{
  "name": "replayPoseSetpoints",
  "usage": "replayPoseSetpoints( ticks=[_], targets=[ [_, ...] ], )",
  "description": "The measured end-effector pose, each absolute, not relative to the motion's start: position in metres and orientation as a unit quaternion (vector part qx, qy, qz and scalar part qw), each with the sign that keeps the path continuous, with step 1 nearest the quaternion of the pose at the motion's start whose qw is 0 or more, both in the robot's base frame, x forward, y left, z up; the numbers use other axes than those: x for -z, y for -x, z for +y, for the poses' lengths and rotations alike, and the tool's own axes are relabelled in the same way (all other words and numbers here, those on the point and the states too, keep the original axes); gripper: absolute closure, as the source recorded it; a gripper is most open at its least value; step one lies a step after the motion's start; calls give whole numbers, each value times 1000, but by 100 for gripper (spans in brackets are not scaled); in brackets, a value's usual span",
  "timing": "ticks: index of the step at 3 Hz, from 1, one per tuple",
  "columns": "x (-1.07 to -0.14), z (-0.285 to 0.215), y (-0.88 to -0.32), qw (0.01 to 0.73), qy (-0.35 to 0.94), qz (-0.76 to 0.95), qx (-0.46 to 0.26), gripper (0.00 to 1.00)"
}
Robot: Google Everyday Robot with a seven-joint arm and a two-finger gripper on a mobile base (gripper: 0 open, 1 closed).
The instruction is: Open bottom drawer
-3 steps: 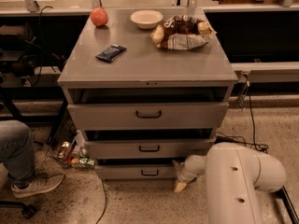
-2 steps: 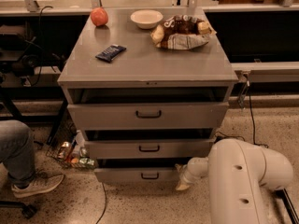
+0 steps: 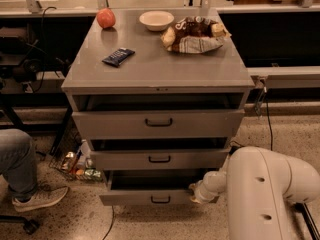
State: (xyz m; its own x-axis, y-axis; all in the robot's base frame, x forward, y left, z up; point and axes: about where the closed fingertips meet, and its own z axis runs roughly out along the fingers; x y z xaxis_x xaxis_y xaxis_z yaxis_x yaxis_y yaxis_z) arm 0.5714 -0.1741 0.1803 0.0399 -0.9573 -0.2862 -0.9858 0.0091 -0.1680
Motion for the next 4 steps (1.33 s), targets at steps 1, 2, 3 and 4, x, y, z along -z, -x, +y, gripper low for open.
replayPoseSetpoints(
  ticks=[1, 2, 3, 4],
  targets=[
    [-186, -174, -571, 163, 703, 691, -44, 100],
    [-186, -174, -571, 163, 703, 691, -44, 100],
    [-186, -174, -571, 163, 703, 691, -44, 100],
    [-186, -174, -571, 162, 702, 692, -44, 100]
  ],
)
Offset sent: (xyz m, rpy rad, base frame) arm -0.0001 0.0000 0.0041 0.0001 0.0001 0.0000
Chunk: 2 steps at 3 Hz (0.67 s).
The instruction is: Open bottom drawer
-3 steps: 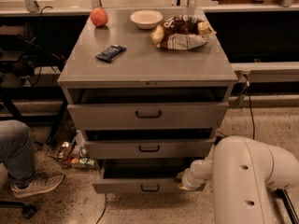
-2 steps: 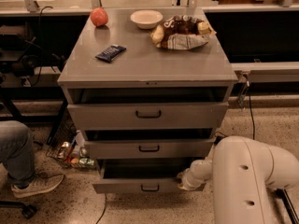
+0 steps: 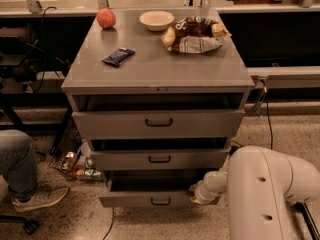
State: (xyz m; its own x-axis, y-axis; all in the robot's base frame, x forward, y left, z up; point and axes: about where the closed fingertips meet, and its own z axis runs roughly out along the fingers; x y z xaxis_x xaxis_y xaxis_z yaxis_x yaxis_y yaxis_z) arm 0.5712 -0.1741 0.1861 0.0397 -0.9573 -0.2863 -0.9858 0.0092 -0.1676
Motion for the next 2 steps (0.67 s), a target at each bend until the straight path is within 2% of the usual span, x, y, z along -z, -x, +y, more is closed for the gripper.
replayPoseSetpoints(
  ticks=[1, 2],
  targets=[
    [-186, -174, -571, 162, 702, 692, -44, 100],
    [-186, -174, -571, 162, 702, 692, -44, 77]
  ],
)
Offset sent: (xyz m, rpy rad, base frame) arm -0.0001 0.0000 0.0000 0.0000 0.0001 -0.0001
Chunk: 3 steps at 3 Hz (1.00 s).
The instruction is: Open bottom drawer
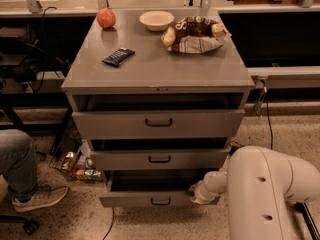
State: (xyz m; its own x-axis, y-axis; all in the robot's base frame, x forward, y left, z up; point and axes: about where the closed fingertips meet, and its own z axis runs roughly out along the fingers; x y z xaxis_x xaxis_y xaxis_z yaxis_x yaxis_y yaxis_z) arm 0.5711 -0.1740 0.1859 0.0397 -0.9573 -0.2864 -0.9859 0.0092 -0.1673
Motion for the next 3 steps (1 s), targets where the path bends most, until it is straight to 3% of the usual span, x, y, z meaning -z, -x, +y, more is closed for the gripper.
replayPoseSetpoints(
  ticks=[1, 2, 3],
  targets=[
    [-186, -174, -571, 162, 702, 692, -44, 54],
    [-187, -174, -571, 162, 702, 692, -44, 22],
    [-186, -174, -570, 162, 703, 691, -45, 0]
  ],
)
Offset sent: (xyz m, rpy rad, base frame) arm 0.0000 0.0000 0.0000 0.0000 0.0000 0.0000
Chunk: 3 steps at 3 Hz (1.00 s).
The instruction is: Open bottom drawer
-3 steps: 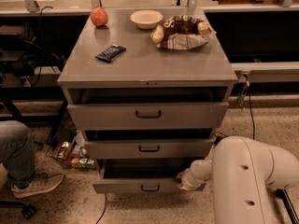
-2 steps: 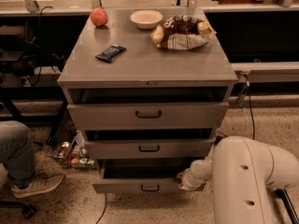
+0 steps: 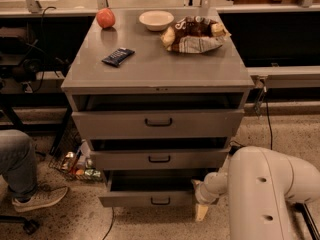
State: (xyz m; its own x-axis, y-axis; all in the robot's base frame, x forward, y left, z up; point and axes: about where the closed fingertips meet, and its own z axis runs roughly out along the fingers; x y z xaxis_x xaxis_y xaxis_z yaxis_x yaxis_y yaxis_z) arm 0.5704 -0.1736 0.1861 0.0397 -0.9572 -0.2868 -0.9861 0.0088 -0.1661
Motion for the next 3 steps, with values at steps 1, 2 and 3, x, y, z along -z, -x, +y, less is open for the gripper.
replayPoseSetpoints(
  ticks=[1, 2, 3],
  targets=[
    [-182, -172, -570, 159, 703, 691, -46, 0],
    [-174, -169, -570, 151, 705, 691, -51, 0],
    [-162, -169, -571, 140, 699, 699, -57, 18]
  ],
)
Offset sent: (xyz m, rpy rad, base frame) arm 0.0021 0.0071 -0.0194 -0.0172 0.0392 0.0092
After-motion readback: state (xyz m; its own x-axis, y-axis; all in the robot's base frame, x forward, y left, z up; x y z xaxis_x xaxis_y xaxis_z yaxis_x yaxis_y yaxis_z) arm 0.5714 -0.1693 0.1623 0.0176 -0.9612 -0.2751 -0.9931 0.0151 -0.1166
